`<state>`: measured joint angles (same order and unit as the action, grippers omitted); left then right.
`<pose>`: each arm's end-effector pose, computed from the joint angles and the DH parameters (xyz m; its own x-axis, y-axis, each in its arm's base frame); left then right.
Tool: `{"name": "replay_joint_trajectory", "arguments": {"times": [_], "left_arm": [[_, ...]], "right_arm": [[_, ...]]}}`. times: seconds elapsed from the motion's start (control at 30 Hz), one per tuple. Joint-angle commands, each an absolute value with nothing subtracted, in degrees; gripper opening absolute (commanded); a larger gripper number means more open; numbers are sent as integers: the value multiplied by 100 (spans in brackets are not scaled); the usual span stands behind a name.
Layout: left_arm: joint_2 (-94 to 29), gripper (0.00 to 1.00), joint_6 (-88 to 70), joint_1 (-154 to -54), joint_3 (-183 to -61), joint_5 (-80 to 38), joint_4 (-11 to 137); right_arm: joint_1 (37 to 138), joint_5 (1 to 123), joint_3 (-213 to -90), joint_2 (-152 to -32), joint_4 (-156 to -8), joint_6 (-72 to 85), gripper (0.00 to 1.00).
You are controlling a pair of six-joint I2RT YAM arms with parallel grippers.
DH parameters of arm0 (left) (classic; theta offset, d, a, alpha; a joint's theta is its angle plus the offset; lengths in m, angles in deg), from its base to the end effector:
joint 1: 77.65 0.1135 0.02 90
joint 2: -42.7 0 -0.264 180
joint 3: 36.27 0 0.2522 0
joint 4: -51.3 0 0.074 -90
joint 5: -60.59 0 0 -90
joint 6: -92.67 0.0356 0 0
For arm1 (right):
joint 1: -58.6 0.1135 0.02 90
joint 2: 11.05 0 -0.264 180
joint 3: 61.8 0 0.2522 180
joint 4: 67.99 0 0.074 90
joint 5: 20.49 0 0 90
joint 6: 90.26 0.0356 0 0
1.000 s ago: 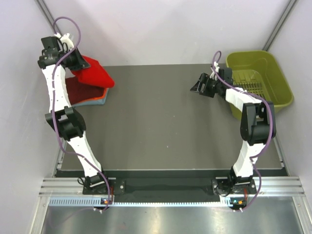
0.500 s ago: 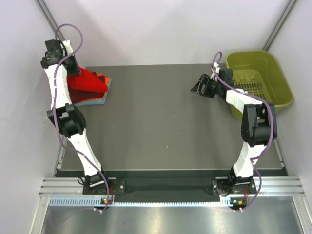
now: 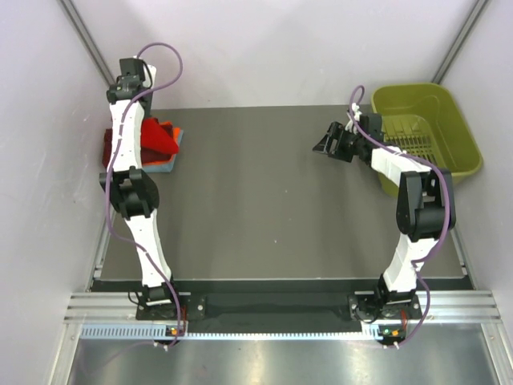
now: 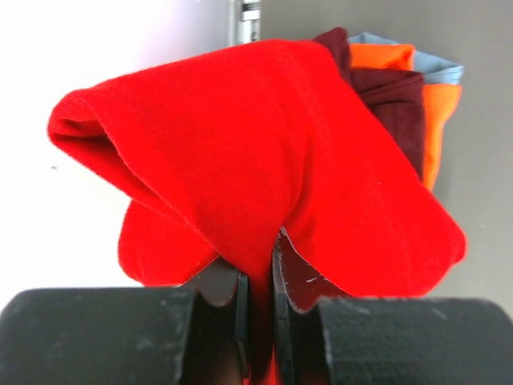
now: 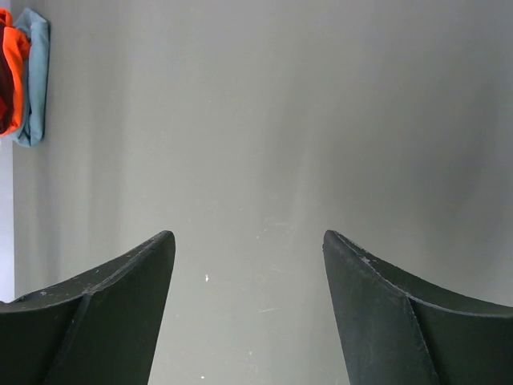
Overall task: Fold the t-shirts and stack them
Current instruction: Neatly place the folded tshirt to the corner
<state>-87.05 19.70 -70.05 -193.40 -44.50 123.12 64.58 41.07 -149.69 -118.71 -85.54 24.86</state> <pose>0.4846 0.0740 0.3566 -0.7549 0.1845 -0.6293 -0.0950 0.9187 0.3834 0.4171 0.0607 0.2159 -0.7447 0.2973 -0.5975 -0.1680 0.7829 0.5990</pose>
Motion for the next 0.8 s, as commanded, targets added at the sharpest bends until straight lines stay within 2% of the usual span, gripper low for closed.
{"name": "replay_joint_trajectory", "arguments": {"times": [0.0,0.27,0.47,0.77], "left_arm": [[-8632,0,2210,-6965,-19487,-5191,11893],[-8203,0,1954,-6982,-19041,-5025,11219],[-8263,0,2095,-7167,-19022,-4980,11409],[-8745,0,2393,-7404,-18951,-5928,11331]], "right_arm": [[6519,4130,-14992,-11661,-8245,2479,75],[6528,4148,-14983,-11687,-8236,2514,75],[6589,4139,-15053,-11766,-8219,2549,75],[6607,4174,-14992,-11713,-8219,2496,76]]}}
